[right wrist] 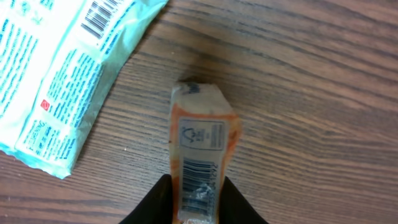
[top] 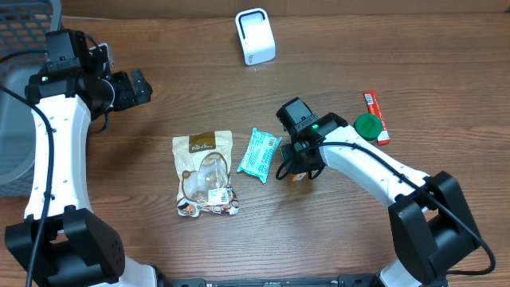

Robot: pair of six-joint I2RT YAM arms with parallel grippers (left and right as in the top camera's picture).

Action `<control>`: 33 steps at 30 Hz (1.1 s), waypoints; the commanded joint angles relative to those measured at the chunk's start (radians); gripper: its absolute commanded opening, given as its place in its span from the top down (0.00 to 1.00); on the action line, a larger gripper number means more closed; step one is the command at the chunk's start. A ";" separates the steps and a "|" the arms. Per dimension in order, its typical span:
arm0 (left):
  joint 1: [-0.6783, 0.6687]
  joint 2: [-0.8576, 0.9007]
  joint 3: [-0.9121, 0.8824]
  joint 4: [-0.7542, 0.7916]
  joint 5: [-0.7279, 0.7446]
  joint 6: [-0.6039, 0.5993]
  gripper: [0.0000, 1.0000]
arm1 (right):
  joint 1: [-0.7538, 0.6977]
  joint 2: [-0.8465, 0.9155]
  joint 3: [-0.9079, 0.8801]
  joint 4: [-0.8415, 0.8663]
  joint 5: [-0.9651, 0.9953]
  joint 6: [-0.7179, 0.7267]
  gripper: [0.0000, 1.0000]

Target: Scan the item barcode

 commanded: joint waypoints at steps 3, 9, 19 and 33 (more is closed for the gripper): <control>-0.002 0.000 0.003 0.001 -0.006 -0.009 0.00 | 0.001 0.004 0.002 0.006 0.007 0.001 0.59; -0.002 0.000 0.002 0.001 -0.006 -0.009 0.00 | 0.001 0.004 0.002 0.028 0.007 0.001 0.45; -0.002 0.000 0.002 0.001 -0.006 -0.009 0.00 | 0.001 0.004 0.002 0.085 0.007 0.000 0.67; -0.002 0.000 0.003 0.001 -0.006 -0.009 0.00 | -0.049 -0.098 0.201 -0.032 -0.005 0.053 0.00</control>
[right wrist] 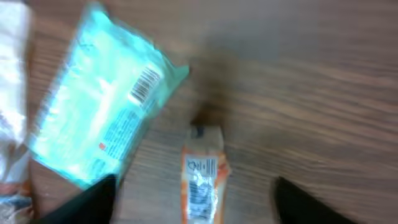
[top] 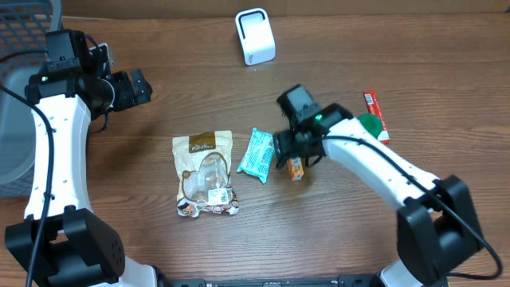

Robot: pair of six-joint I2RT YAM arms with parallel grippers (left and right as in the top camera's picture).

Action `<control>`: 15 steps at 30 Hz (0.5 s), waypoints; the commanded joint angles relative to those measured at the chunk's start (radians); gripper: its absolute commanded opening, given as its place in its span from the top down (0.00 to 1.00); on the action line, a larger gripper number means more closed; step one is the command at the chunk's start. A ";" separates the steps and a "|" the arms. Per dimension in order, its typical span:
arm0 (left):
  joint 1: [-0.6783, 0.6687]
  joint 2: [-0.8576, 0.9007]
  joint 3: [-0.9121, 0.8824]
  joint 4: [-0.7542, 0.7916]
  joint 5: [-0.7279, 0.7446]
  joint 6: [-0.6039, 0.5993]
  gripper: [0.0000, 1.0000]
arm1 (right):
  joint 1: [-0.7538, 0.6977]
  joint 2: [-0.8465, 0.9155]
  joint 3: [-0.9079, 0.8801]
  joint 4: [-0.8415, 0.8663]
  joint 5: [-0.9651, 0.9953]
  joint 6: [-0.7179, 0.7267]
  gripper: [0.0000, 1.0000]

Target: Scan the item barcode

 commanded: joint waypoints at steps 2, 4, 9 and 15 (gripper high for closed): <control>-0.002 0.000 0.003 0.001 -0.006 -0.009 0.00 | -0.035 -0.090 0.098 -0.042 -0.013 0.023 0.00; -0.002 0.000 0.002 0.001 -0.006 -0.009 0.00 | -0.050 -0.097 0.100 -0.045 -0.075 0.046 0.00; -0.002 0.000 0.003 0.001 -0.006 -0.009 0.00 | -0.064 -0.088 0.084 0.026 -0.350 0.071 0.03; -0.002 0.000 0.003 0.001 -0.006 -0.009 0.00 | -0.009 -0.046 0.043 0.082 -0.329 0.264 0.48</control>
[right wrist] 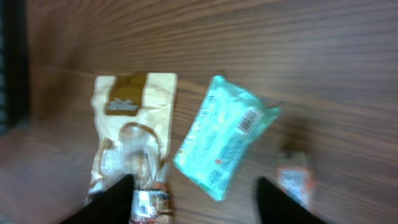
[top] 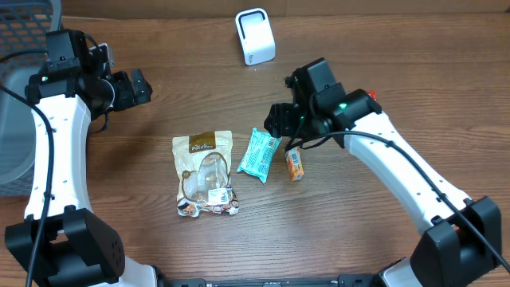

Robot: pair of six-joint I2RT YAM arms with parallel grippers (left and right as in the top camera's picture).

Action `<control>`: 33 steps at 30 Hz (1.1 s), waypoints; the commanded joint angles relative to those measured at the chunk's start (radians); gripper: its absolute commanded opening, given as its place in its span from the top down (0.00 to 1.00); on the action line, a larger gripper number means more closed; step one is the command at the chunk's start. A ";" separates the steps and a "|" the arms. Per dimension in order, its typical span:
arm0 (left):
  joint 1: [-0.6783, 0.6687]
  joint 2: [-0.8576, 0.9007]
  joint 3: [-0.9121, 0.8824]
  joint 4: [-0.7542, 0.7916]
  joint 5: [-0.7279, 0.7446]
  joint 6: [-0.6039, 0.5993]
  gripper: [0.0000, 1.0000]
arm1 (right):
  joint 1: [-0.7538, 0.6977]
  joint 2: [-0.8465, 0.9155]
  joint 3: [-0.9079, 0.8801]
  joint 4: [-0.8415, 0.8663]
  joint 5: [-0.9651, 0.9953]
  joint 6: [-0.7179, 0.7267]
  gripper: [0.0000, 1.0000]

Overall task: Scan the item barcode
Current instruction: 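Move the right gripper left toward the wipes pack and snack bag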

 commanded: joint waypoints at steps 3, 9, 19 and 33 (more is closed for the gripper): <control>-0.002 0.000 0.002 0.000 -0.006 -0.009 0.00 | 0.077 0.055 -0.054 0.013 0.050 0.180 0.46; -0.002 0.000 0.003 0.001 -0.006 -0.009 0.00 | 0.176 0.098 -0.099 0.045 0.126 0.298 0.41; -0.002 0.000 0.002 0.001 -0.006 -0.009 0.00 | 0.296 0.123 -0.181 0.162 0.448 0.515 0.42; -0.002 0.000 0.003 0.001 -0.006 -0.009 0.00 | 0.302 0.139 -0.320 0.496 0.606 0.531 0.35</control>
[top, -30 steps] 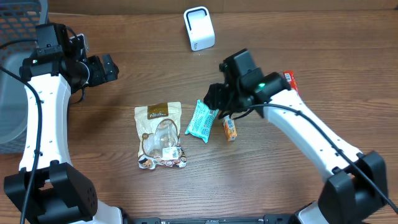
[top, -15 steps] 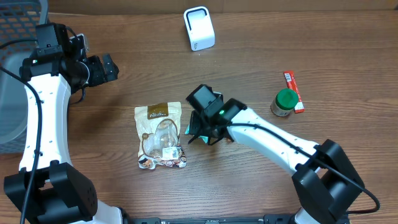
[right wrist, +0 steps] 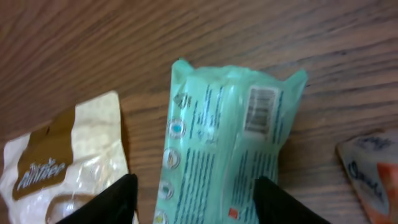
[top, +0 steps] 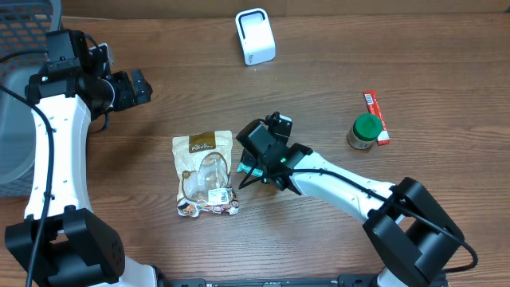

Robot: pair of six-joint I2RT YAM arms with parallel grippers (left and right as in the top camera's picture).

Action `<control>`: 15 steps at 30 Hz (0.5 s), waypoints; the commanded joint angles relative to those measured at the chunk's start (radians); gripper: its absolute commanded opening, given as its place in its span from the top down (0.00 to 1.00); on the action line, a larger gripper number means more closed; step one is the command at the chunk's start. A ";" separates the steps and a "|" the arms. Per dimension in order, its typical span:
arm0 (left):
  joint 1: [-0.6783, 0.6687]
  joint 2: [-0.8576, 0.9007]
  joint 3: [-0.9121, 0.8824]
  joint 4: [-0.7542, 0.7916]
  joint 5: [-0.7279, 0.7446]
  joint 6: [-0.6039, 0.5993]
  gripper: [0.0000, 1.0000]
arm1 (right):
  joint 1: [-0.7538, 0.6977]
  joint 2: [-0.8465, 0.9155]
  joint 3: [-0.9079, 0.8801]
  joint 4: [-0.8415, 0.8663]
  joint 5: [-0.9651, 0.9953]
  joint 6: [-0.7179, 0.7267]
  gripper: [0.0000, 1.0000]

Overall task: Scan the item barcode
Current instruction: 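Move the right gripper left toward the wipes pack and snack bag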

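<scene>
A teal packet (right wrist: 224, 149) lies on the wooden table, printed side up, with its barcode (right wrist: 261, 109) near the far end. My right gripper (right wrist: 199, 202) is open and low over it, one finger (right wrist: 118, 199) on each side of the packet's near half. In the overhead view the right gripper (top: 251, 167) covers most of this packet. The white scanner (top: 255, 36) stands at the back of the table. My left gripper (top: 131, 86) hangs open at the far left, holding nothing.
A brown-and-white snack bag (top: 205, 174) lies just left of the teal packet. A corner of an orange packet (right wrist: 373, 171) shows to its right. A green-lidded jar (top: 366, 131) and a red bar (top: 376, 116) sit at the right. A grey basket (top: 16, 80) stands at the left edge.
My right gripper was open and high, looking down on the snack bag, teal packet and orange packet. Now it is low, with its fingers either side of the teal packet.
My right gripper was shut on the orange packet at the table. Then it was open, with that packet lying beside the teal one. Then it stood higher and further back. Now it is down over the teal packet. The left arm has stayed still.
</scene>
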 commanded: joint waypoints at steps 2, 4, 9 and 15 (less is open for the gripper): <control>-0.002 0.000 0.002 0.001 -0.006 -0.009 0.00 | 0.004 0.020 -0.018 0.046 0.114 -0.001 0.33; -0.002 0.000 0.002 0.001 -0.006 -0.009 0.00 | 0.003 0.030 -0.018 0.061 0.117 -0.001 0.32; -0.002 0.000 0.002 0.001 -0.006 -0.009 0.00 | 0.003 0.065 -0.018 0.069 0.117 -0.001 0.29; -0.002 0.000 0.002 0.001 -0.006 -0.009 0.00 | 0.003 0.085 -0.018 0.108 0.057 -0.090 0.31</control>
